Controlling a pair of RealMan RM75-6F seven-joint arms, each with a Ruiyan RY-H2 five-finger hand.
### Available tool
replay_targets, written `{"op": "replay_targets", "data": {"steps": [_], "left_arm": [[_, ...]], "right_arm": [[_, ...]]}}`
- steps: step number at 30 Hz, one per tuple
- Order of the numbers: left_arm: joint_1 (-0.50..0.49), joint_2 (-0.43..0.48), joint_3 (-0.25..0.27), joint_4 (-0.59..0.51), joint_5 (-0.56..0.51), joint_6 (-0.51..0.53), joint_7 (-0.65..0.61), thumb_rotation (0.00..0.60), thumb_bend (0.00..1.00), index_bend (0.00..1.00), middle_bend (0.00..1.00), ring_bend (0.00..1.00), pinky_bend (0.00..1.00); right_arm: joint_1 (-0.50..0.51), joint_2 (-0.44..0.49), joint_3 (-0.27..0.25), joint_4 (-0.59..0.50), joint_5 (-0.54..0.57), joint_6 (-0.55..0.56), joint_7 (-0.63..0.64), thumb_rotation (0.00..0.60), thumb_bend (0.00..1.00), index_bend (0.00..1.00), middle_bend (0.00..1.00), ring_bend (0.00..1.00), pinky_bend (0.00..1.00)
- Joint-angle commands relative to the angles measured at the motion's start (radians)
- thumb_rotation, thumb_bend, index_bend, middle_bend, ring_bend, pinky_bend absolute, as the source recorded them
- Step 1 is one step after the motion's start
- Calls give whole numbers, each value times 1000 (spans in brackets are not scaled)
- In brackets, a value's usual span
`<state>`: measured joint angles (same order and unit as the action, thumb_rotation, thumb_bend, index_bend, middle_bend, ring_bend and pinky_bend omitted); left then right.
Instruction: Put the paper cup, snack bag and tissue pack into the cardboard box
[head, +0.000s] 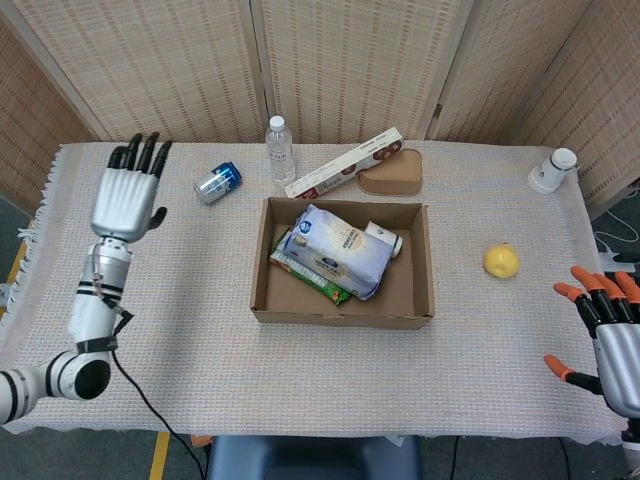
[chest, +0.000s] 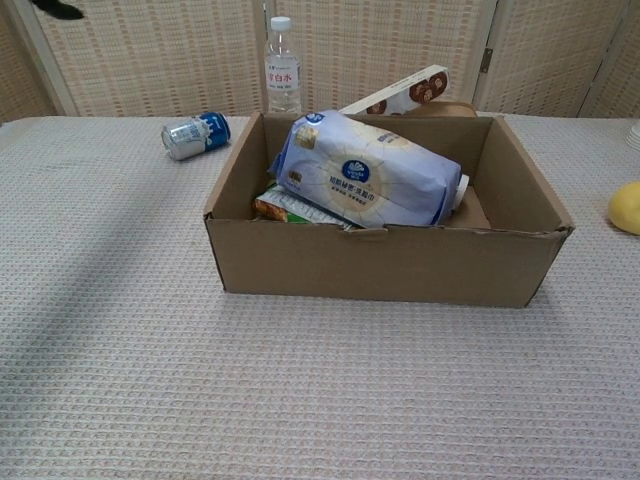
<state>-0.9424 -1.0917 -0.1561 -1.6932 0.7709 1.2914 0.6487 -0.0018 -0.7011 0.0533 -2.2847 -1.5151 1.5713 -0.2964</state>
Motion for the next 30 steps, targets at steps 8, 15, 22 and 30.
{"op": "replay_targets", "data": {"steps": [8,15,22,30], "left_arm": [[467,191,281,-246,362,233,-218,600,194,0,0,0,154],[562,104,316,-222,433,247,-174,600,194,0,0,0,153],[613,95,295,-209,477,258,-189,600,195,0,0,0,153],[629,123,265,-208,489,207,-217,600,195,0,0,0,152]], "right_arm": [[9,-41,-12,-3,-29,-28,-67,600,0,237,104,0,0],[5,-59,-25,-5,-68,-32,-88,600,0,237,104,0,0],[9,-77,-30,-1,-68,-50,-113,600,0,237,104,0,0],[9,-98,-27,4,-68,-50,-136,600,0,231,104,0,0]]}}
